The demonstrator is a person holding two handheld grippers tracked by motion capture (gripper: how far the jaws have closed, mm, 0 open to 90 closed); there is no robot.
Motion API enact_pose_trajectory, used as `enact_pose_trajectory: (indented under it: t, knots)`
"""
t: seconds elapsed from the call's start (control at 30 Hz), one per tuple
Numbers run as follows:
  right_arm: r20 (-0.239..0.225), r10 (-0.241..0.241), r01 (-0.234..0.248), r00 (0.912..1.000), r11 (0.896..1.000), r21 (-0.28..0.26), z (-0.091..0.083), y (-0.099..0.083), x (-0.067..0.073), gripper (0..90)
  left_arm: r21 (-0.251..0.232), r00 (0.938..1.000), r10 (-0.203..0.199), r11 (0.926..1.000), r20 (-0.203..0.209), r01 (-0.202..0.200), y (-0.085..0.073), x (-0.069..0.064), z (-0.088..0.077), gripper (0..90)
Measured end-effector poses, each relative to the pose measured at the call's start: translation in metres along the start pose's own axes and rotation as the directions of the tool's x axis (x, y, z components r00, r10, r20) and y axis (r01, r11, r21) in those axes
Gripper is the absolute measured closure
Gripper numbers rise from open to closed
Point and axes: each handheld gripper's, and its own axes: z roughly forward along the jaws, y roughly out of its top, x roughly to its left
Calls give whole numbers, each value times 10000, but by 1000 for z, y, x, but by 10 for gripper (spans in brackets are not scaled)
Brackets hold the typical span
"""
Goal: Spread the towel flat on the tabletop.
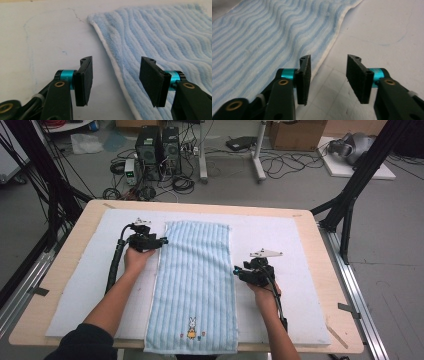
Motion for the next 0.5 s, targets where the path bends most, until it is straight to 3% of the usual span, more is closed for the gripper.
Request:
enact_pose_trajectory:
  t: [0.1, 0.17, 0.27, 0.4, 0.47, 0.5]
  knots:
    - [473, -76, 90, 9988, 9995, -303, 7, 6, -2, 674, -246, 9998, -9, 9997, 178, 14, -7, -2, -11, 453]
    - [471, 312, -290, 9984, 9985, -469, 15, 16, -9, 680, -194, 9994, -24, 9998, 341, 31, -10, -3, -17, 455]
    - [550, 468, -469, 9974, 9989, 10, 37, 33, -17, 605, -327, 9987, 57, 9995, 509, -40, -15, -5, -25, 453]
    - [862, 925, -912, 9920, 9957, -188, 66, 50, -26, 504, -196, 9978, 148, 9997, 640, -136, -21, -6, -32, 452]
    - [818, 1455, -1432, 9860, 9891, -334, 78, 57, -29, 504, -188, 9981, 120, 9998, 601, -109, -24, -6, -36, 456]
    - [860, 1453, -1424, 9856, 9890, -394, 83, 61, -30, 512, -169, 9979, 99, 9998, 645, -89, -25, -6, -38, 456]
